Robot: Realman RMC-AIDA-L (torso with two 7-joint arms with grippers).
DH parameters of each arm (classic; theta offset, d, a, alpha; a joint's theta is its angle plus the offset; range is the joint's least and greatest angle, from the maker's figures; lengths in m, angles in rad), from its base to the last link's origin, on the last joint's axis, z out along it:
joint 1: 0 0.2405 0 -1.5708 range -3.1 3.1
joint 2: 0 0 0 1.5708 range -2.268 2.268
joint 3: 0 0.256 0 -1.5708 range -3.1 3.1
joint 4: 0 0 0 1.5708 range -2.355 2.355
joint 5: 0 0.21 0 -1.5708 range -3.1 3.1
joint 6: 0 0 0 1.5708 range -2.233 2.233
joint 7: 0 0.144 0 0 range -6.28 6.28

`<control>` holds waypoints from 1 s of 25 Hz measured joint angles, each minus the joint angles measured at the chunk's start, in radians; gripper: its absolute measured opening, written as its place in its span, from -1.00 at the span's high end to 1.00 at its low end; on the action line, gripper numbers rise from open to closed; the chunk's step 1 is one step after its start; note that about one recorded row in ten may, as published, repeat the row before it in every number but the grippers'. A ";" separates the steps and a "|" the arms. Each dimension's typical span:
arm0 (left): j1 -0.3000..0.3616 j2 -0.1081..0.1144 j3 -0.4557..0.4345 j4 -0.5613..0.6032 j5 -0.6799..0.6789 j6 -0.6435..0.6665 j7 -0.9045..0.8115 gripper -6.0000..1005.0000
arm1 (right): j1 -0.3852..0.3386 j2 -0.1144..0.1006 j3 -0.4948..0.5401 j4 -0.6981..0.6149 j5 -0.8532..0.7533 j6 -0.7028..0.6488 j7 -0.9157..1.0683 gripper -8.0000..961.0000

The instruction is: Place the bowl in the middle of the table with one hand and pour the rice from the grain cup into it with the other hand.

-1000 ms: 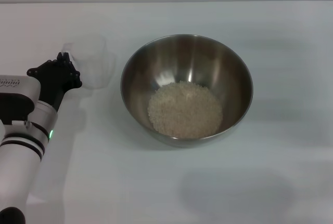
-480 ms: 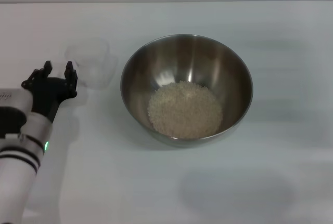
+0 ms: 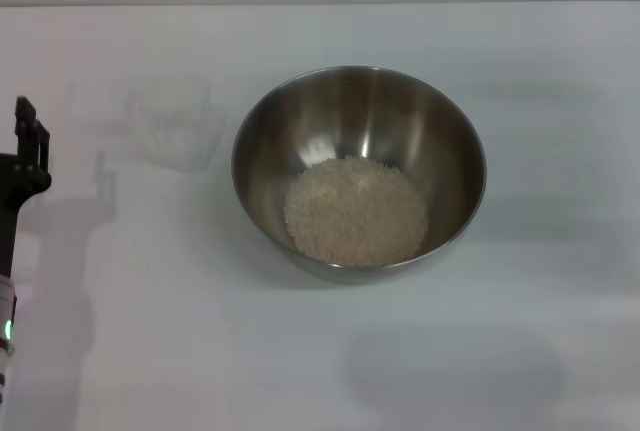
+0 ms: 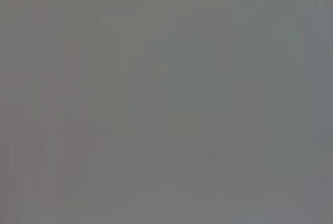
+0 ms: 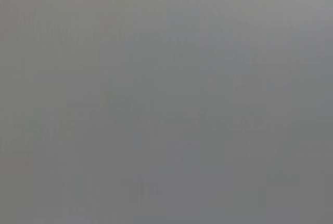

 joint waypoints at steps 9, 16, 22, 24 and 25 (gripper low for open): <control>-0.091 0.002 0.000 0.112 0.060 0.101 -0.184 -0.29 | -0.038 0.025 -0.025 0.001 -0.054 0.020 0.005 0.29; -0.144 -0.001 0.000 0.145 0.061 0.104 -0.185 -0.68 | -0.057 0.038 -0.021 -0.009 -0.122 0.067 0.027 0.11; -0.173 -0.005 -0.002 0.184 0.058 0.098 -0.186 -0.68 | -0.060 0.044 -0.011 -0.012 -0.116 0.095 0.030 -0.13; -0.180 -0.006 0.000 0.195 0.058 0.096 -0.186 -0.68 | -0.058 0.044 -0.011 -0.013 -0.116 0.109 0.035 -0.32; -0.184 -0.007 0.000 0.199 0.059 0.094 -0.184 -0.68 | -0.057 0.045 -0.011 -0.014 -0.116 0.115 0.036 -0.42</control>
